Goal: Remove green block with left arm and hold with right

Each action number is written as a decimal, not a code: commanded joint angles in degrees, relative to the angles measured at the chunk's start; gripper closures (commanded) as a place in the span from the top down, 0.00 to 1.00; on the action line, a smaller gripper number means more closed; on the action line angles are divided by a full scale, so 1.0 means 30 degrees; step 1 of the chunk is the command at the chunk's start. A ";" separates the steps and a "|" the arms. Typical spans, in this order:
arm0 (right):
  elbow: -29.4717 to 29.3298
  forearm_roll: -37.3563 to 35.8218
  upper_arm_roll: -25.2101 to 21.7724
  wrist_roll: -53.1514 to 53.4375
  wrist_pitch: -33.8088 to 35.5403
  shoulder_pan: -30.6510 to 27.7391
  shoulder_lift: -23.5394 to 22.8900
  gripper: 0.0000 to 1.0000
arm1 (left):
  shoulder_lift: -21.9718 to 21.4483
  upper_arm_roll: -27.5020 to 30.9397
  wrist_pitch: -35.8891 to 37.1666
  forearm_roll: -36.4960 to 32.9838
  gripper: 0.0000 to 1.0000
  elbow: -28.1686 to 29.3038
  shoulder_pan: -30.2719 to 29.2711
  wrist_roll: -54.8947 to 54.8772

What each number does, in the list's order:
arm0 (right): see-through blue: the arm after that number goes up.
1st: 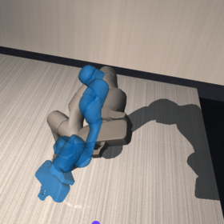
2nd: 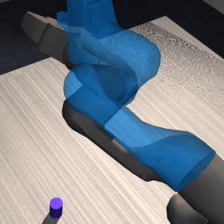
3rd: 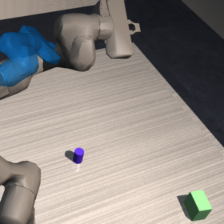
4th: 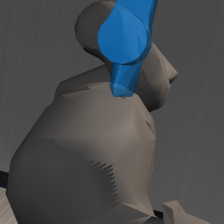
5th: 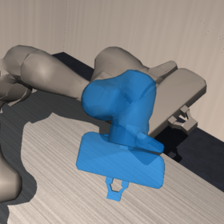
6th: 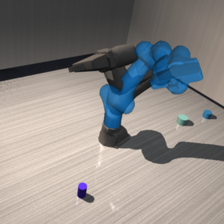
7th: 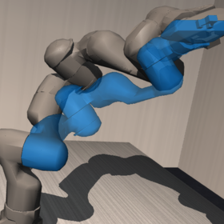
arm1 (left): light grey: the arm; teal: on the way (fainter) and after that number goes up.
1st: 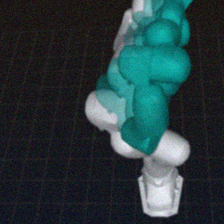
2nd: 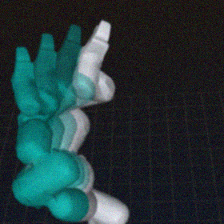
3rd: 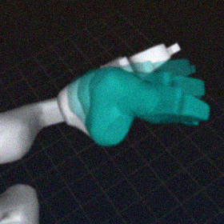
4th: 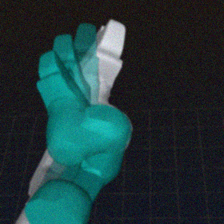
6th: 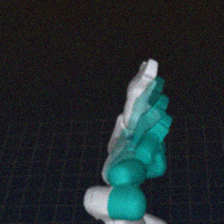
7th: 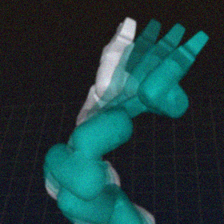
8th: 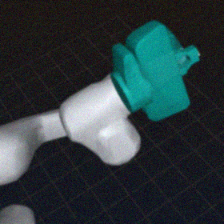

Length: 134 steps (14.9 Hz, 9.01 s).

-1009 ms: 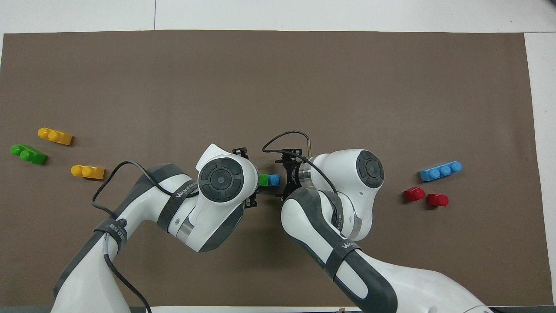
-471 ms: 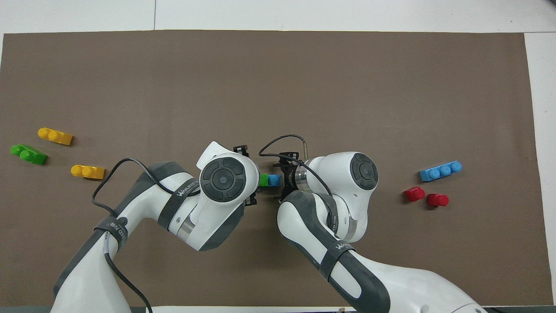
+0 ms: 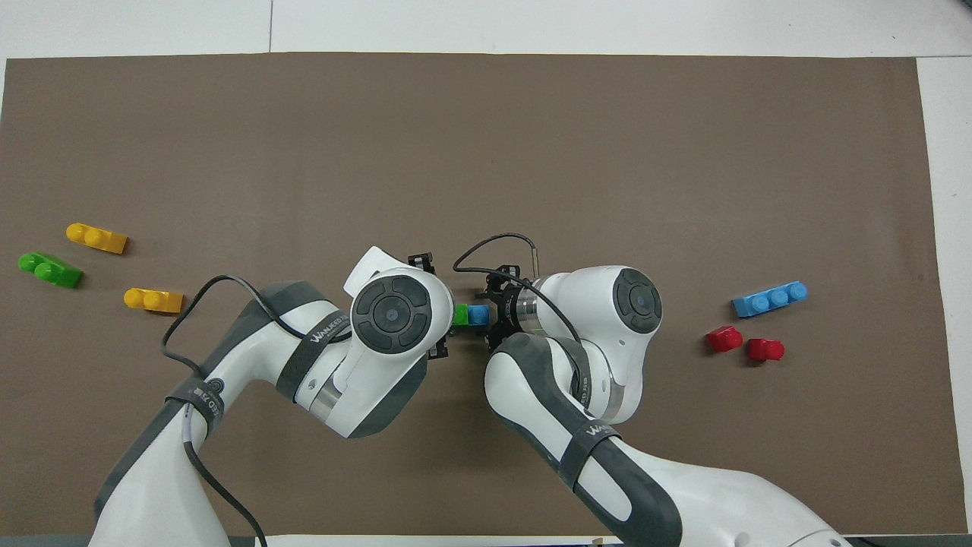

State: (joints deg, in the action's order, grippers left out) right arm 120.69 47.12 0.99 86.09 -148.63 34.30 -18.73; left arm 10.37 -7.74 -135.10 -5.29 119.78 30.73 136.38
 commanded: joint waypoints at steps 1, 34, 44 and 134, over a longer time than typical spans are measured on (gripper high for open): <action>0.0140 0.0991 0.0022 -0.0307 -0.0525 0.0110 -0.0054 0.46 | 0.0205 0.0206 0.0121 -0.0432 1.00 -0.0288 0.0274 0.0448; 0.0024 0.1403 -0.0007 -0.0571 -0.0613 0.0110 -0.0054 0.00 | -0.1989 0.0265 0.2844 -0.0403 0.00 -0.1372 -0.0748 -0.0693; -0.3048 -0.3156 -0.0213 -0.2327 0.7289 -0.5888 0.1586 0.00 | -0.2168 0.0294 0.3783 -0.0082 0.00 -0.1607 -0.4876 -0.7539; -0.8121 -1.5999 -0.0125 -2.9457 1.9339 -1.1491 0.6801 1.00 | -0.3486 -0.0322 1.7143 0.2497 1.00 -1.0279 -1.2646 -4.5109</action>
State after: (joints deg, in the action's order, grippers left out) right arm 96.88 0.39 0.43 -0.50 -90.71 0.33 1.90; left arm 0.66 -8.81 -84.88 1.60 89.54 -7.16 2.37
